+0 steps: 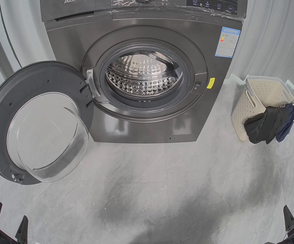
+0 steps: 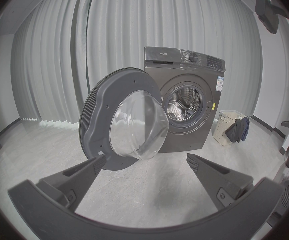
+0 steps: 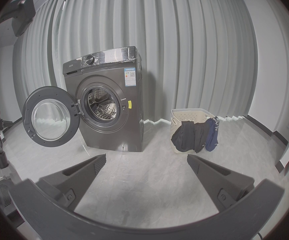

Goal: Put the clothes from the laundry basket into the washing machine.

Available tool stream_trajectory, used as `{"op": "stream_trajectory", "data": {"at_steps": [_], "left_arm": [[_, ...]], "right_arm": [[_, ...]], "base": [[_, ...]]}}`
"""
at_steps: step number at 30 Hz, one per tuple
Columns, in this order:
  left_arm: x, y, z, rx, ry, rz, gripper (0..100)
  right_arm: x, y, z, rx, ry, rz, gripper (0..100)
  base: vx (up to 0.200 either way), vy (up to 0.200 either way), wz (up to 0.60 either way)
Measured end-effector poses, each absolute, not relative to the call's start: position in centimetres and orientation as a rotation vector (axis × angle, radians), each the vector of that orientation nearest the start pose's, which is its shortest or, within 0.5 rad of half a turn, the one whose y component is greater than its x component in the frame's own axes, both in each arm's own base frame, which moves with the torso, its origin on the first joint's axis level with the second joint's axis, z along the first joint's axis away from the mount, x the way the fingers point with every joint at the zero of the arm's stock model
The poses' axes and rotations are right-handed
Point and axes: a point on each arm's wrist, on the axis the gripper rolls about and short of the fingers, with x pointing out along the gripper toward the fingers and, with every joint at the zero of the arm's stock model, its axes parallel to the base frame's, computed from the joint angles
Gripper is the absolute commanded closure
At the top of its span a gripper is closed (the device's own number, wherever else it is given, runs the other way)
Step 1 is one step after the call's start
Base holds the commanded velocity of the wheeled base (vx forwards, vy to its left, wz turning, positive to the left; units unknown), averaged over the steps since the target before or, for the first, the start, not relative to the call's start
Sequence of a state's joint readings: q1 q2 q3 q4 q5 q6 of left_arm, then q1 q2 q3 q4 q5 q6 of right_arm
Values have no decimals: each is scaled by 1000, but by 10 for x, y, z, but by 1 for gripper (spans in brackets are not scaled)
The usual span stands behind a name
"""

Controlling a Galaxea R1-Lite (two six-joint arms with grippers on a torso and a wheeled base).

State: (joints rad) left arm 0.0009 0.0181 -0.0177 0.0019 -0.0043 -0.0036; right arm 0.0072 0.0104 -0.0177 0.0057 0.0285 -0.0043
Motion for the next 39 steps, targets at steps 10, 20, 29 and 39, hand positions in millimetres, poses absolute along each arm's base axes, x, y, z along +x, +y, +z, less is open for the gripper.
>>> {"op": "stream_trajectory", "data": {"at_steps": [10, 20, 29, 39], "left_arm": [[-23, 0, 81, -6, 2, -3, 0], [-23, 0, 81, -6, 2, -4, 0], [-23, 0, 81, -7, 2, -4, 0], [-23, 0, 81, -6, 2, -3, 0]], "right_arm": [[-23, 0, 80, -4, -1, 36, 0], [-23, 0, 80, -4, -1, 36, 0], [-23, 0, 80, -4, 0, 36, 0], [-23, 0, 80, -4, 0, 37, 0]], "base": [[0, -200, 0], [0, -200, 0], [0, -200, 0], [0, -60, 0]]}}
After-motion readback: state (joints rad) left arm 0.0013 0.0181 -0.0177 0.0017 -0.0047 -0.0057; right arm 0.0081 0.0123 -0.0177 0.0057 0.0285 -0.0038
